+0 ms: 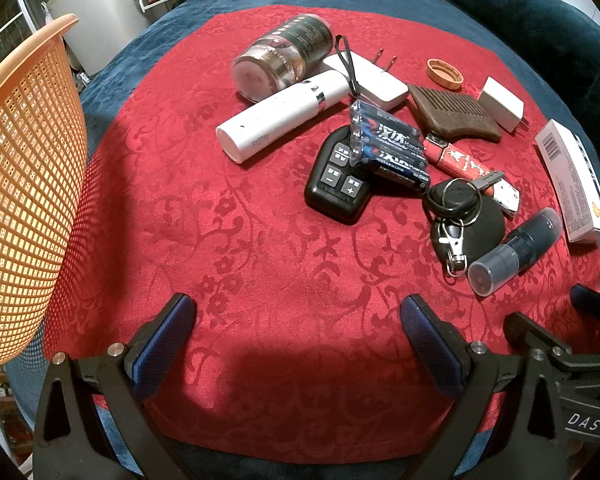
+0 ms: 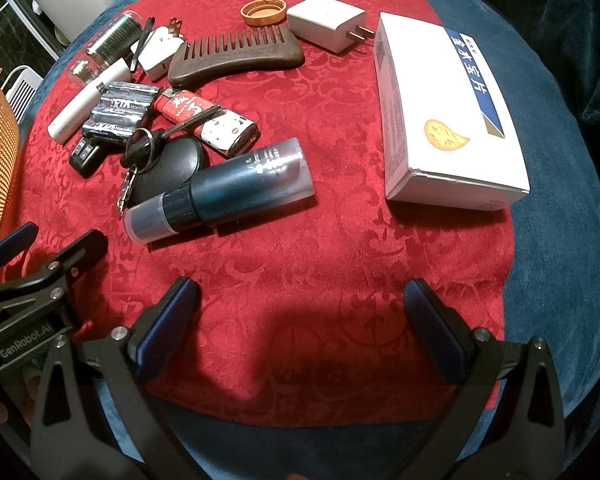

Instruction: Organize rigid objects

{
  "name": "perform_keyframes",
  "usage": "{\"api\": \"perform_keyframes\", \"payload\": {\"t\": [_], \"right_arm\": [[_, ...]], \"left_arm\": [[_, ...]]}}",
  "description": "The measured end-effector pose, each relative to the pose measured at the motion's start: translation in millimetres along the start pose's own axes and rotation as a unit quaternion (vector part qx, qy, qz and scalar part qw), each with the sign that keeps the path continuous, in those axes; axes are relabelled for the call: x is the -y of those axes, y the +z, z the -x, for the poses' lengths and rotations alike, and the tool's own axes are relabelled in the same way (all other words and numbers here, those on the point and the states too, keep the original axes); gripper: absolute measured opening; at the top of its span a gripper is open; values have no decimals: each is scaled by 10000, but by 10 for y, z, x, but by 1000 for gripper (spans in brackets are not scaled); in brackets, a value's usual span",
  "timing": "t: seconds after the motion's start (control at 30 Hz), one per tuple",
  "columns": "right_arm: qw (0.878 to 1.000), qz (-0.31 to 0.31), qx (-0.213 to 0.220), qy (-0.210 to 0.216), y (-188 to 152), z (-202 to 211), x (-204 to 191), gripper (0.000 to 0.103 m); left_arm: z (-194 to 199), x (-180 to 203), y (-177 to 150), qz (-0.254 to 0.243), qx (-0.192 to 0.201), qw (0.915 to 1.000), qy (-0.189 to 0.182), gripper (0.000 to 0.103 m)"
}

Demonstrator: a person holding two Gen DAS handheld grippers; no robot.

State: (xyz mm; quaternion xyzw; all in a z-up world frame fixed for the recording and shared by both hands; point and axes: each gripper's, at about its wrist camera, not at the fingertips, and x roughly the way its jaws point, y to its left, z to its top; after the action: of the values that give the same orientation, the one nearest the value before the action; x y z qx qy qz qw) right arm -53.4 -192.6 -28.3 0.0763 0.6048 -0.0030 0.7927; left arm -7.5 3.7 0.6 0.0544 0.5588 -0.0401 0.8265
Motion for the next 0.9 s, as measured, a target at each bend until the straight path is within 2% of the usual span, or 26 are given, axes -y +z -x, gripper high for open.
{"api": "perform_keyframes", "payload": {"t": [0.9], "right_arm": [[10000, 62, 61, 25, 51, 120, 8, 103]], "left_arm": [[57, -63, 82, 115, 9, 9999, -115, 103]]}}
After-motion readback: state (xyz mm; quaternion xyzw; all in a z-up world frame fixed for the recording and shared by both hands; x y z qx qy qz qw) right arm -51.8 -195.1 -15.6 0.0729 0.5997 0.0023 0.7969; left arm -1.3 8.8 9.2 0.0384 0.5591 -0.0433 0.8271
